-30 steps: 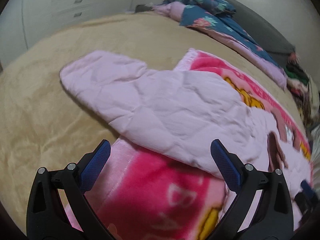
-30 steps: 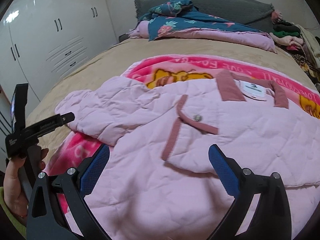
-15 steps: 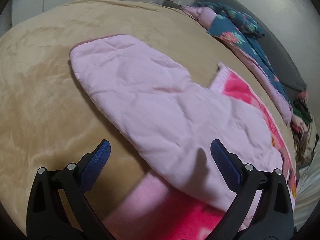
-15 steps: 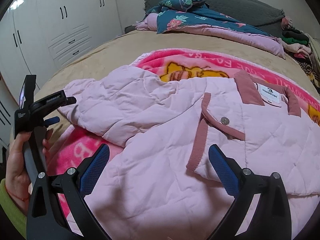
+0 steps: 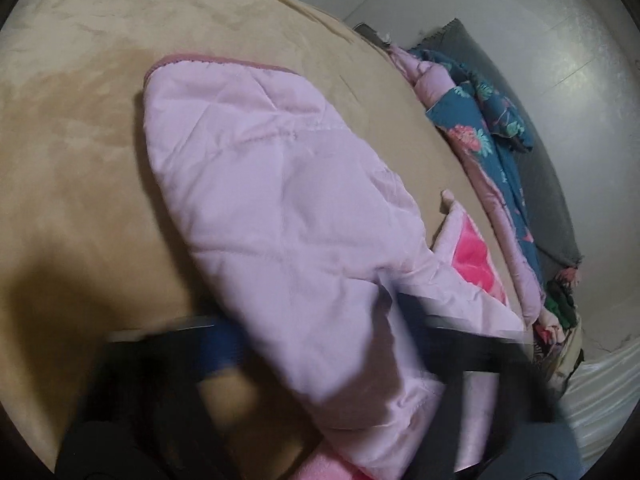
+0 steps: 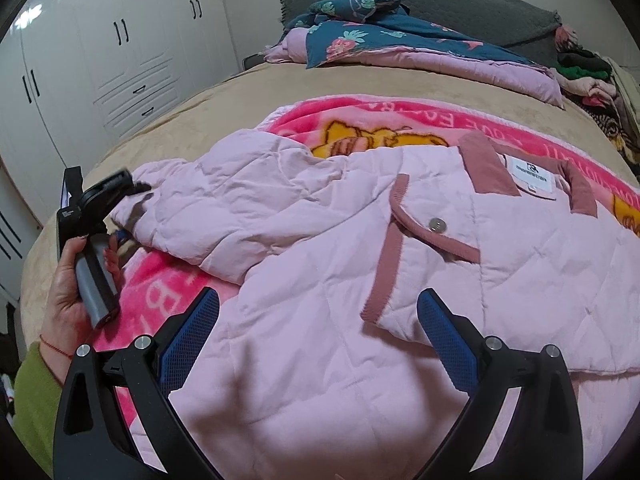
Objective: Fold large clothes
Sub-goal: 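Grasp the sleeve cuff with the left gripper and lift it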
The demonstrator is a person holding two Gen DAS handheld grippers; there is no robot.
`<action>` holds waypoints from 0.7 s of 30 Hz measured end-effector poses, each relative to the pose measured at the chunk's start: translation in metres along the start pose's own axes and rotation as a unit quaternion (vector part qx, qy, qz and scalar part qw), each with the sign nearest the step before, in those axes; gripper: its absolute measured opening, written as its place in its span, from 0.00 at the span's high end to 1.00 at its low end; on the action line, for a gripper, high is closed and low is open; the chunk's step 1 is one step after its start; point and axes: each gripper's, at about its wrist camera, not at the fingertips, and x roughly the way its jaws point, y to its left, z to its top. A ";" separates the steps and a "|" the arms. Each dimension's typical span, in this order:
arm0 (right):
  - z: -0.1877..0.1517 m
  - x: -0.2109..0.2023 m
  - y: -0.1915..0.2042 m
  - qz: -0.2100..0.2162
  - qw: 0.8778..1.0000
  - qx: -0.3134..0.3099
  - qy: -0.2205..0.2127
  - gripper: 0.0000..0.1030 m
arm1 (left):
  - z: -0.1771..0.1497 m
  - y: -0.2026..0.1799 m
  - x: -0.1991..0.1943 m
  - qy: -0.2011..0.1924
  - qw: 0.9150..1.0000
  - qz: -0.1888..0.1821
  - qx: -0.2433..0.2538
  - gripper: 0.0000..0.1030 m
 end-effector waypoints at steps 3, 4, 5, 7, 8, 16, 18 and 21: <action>-0.002 -0.004 -0.004 0.002 1.000 0.004 -0.003 0.04 | 0.005 0.001 -0.012 -0.020 1.000 -0.020 -0.005 0.86; -0.003 -0.005 -0.005 0.003 1.000 0.005 -0.004 0.04 | 0.006 -0.004 -0.022 -0.035 0.999 -0.021 0.005 0.88; -0.004 -0.007 -0.006 0.003 1.000 0.006 -0.006 0.04 | 0.007 -0.010 -0.031 -0.047 0.999 -0.020 0.017 0.89; -0.006 -0.012 -0.009 0.004 1.000 0.008 -0.009 0.04 | 0.009 -0.020 -0.044 -0.064 0.997 -0.018 0.034 0.90; -0.006 -0.014 -0.011 0.004 1.000 0.010 -0.010 0.04 | 0.009 -0.024 -0.051 -0.071 0.997 -0.016 0.041 0.90; -0.010 -0.041 -0.035 0.008 0.999 0.044 -0.030 0.04 | -0.001 -0.062 -0.115 -0.112 0.989 -0.042 0.092 0.91; -0.012 -0.049 -0.042 0.009 0.998 0.049 -0.030 0.04 | -0.007 -0.075 -0.131 -0.126 0.985 -0.038 0.110 0.91; -0.017 -0.061 -0.052 0.000 0.998 0.052 -0.031 0.04 | -0.022 -0.099 -0.153 -0.139 0.979 -0.039 0.144 0.92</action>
